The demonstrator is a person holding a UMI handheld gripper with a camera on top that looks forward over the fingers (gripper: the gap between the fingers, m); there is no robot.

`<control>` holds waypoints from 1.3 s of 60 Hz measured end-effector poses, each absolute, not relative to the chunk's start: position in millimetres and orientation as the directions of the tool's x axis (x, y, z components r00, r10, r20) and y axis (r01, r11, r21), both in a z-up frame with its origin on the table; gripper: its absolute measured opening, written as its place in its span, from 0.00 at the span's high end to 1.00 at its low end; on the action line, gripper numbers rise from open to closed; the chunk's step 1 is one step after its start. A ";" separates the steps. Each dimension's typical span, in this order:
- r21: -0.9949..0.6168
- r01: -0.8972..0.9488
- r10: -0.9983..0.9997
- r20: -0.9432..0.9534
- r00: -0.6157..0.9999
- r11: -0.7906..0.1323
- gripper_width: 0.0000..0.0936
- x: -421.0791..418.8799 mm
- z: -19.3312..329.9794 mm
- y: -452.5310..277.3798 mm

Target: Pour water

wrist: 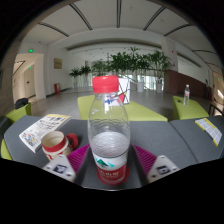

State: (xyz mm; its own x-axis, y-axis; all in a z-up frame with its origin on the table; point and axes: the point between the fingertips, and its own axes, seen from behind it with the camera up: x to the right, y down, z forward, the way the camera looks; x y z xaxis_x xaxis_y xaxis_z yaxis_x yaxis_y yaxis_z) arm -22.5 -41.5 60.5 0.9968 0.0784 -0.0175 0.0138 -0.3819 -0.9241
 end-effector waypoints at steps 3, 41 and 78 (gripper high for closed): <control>-0.921 0.008 0.066 -0.019 0.998 -0.390 0.11 -17.1 63.8 -47.1; -0.929 0.041 -0.020 0.052 0.998 -0.368 0.08 -50.0 236.3 -313.4; -0.940 0.080 0.025 0.076 0.997 -0.331 0.08 -88.7 300.7 -482.3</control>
State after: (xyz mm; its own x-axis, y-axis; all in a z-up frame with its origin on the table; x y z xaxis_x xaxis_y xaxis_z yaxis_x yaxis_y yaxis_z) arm -88.7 -482.3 300.7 0.9968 0.0254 0.0760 0.0801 -0.3310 -0.9402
